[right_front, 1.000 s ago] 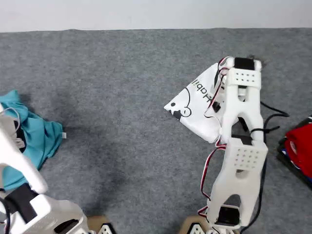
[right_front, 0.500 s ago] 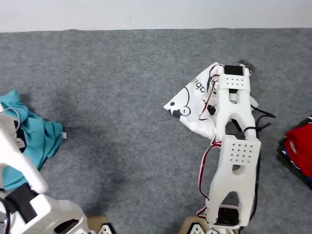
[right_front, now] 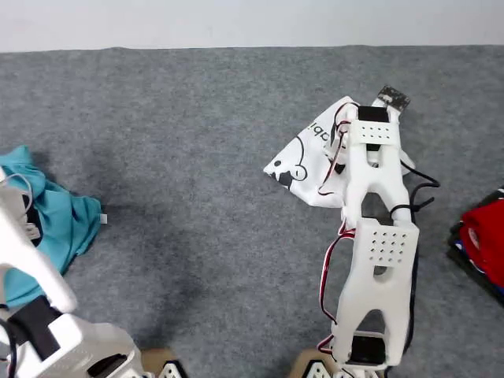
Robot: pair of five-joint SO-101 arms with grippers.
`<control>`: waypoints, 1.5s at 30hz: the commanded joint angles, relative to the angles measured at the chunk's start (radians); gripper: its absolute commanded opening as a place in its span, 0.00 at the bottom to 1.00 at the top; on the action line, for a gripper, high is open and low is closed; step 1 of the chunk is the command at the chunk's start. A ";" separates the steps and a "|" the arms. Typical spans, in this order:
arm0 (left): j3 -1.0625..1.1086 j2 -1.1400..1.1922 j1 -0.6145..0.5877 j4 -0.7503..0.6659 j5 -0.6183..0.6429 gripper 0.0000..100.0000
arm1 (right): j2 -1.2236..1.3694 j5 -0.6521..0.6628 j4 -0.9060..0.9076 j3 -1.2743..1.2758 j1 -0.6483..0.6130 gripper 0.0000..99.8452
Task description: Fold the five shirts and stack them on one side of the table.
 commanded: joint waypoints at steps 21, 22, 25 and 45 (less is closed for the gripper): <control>-0.036 -0.049 0.005 0.028 -0.002 0.00 | -0.252 0.137 0.389 -0.420 0.171 0.01; -0.036 -0.049 0.005 0.028 -0.002 0.00 | -0.257 0.166 0.387 -0.448 0.189 0.01; -0.036 -0.049 0.005 0.028 -0.002 0.00 | -0.257 0.196 0.380 -0.532 0.245 0.01; -0.007 -0.046 0.006 0.028 -0.002 0.00 | -0.266 0.385 0.426 -0.789 0.556 0.01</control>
